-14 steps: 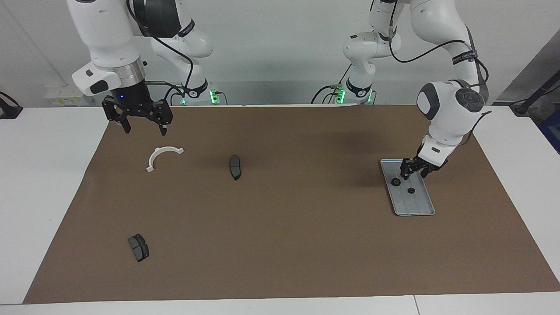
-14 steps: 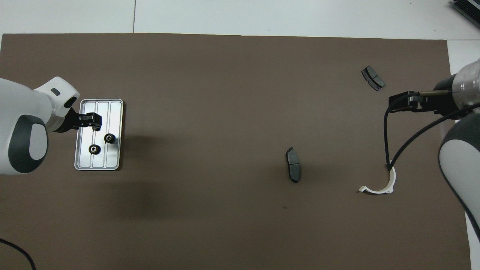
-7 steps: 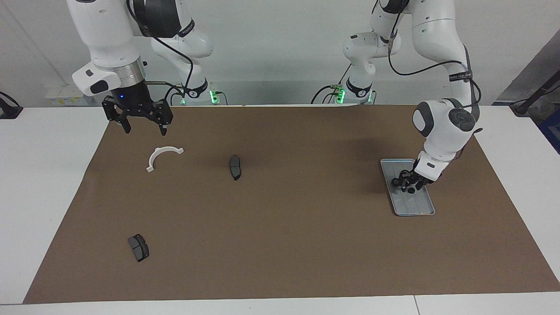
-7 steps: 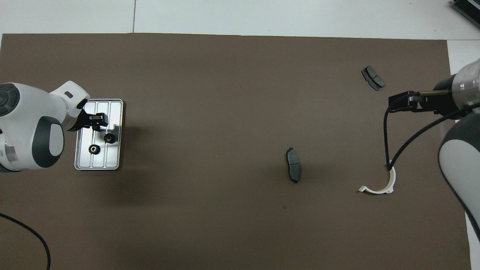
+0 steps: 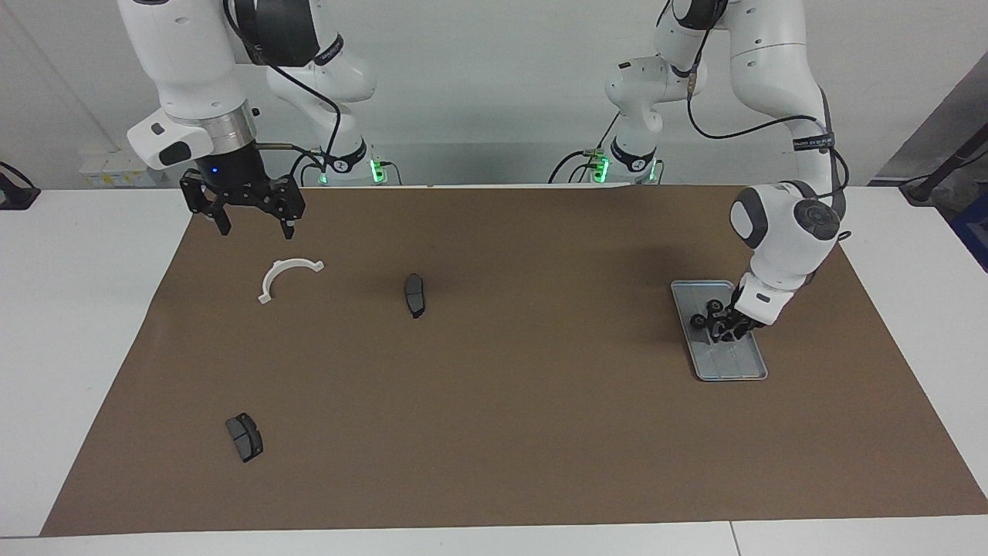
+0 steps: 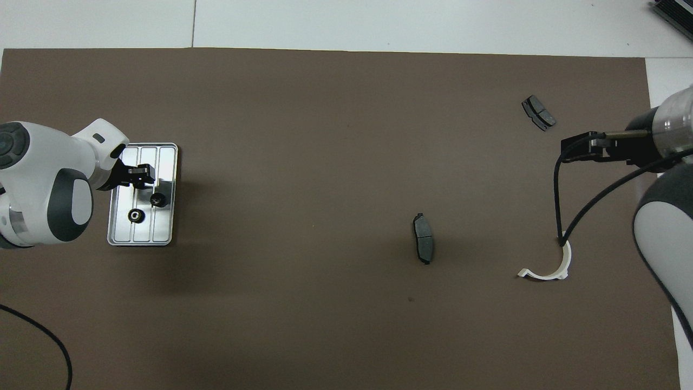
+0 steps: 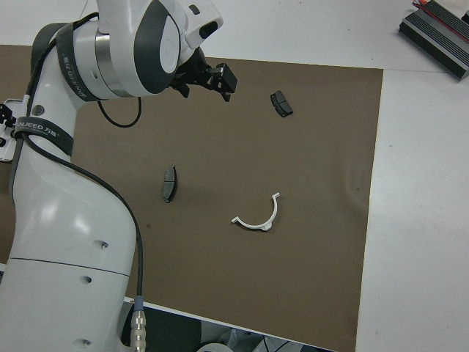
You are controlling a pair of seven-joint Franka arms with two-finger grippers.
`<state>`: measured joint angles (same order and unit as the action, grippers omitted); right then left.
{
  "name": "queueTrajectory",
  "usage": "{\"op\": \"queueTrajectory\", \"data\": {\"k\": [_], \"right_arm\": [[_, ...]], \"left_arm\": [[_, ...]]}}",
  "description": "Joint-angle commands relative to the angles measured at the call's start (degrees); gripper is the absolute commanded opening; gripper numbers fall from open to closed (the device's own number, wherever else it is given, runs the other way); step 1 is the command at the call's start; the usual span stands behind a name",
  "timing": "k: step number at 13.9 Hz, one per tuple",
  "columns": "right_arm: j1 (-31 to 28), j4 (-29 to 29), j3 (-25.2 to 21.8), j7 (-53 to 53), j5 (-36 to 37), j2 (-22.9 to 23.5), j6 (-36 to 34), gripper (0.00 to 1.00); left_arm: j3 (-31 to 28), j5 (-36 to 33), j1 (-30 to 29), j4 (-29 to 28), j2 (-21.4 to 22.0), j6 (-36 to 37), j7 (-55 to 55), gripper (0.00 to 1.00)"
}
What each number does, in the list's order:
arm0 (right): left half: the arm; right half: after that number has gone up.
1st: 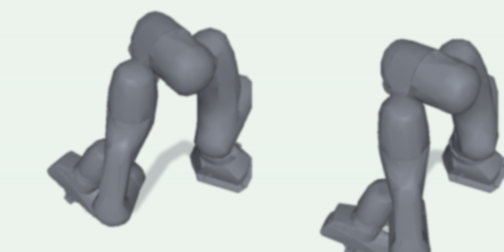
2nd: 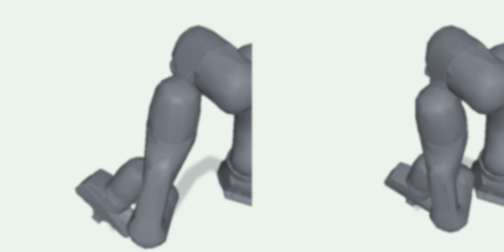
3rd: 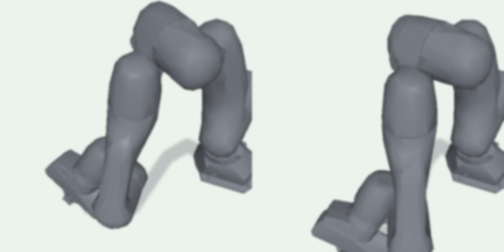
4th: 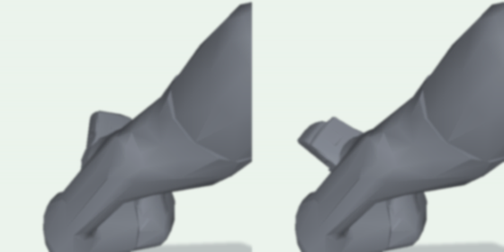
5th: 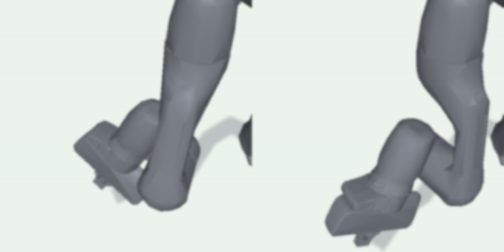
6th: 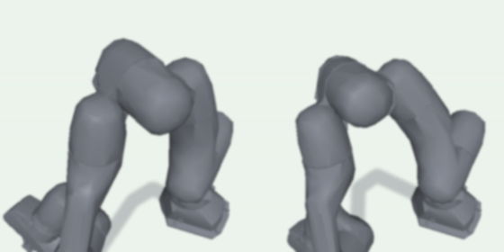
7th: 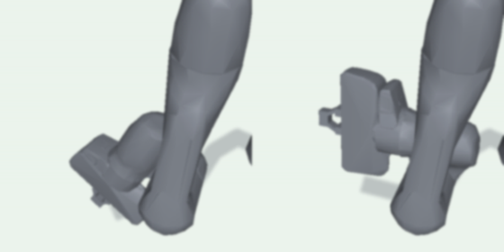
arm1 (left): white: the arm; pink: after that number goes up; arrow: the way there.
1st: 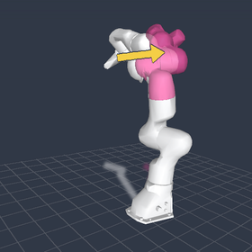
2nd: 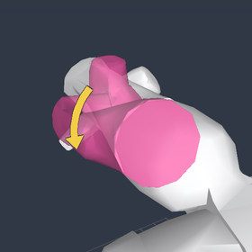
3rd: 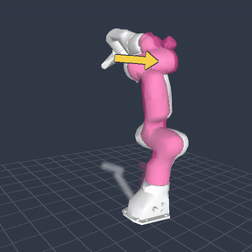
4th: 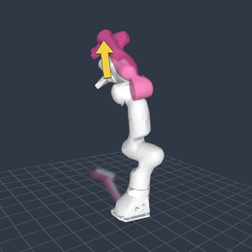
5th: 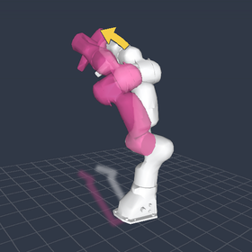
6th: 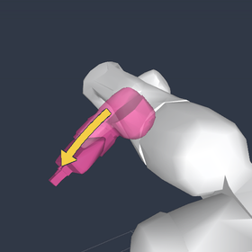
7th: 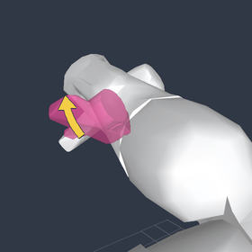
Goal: Place bearing gear from tray to pile
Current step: 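Lower the left gripper and grasp a black bearing ring in the tray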
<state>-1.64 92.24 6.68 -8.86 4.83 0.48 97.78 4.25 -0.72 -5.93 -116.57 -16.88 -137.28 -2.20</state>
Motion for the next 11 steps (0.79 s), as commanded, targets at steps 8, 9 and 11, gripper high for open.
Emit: {"op": "queueTrajectory", "data": {"k": [8,9,11], "right_arm": [[0.06,-0.22,-0.35,-0.37,-1.23,0.05,-1.10,1.00],[0.06,-0.22,-0.35,-0.37,-1.23,0.05,-1.10,1.00],[0.06,-0.31,-0.35,-0.37,-1.23,0.05,-1.10,1.00]], "left_arm": [[0.15,0.54,-1.19,-2.52,0.36,-2.21,-0.08,0.15],[0.15,0.54,-1.10,-2.08,0.19,-2.21,-0.17,0.08],[0.23,0.54,-0.58,0.28,-0.25,-1.59,-0.52,0.00]]}}
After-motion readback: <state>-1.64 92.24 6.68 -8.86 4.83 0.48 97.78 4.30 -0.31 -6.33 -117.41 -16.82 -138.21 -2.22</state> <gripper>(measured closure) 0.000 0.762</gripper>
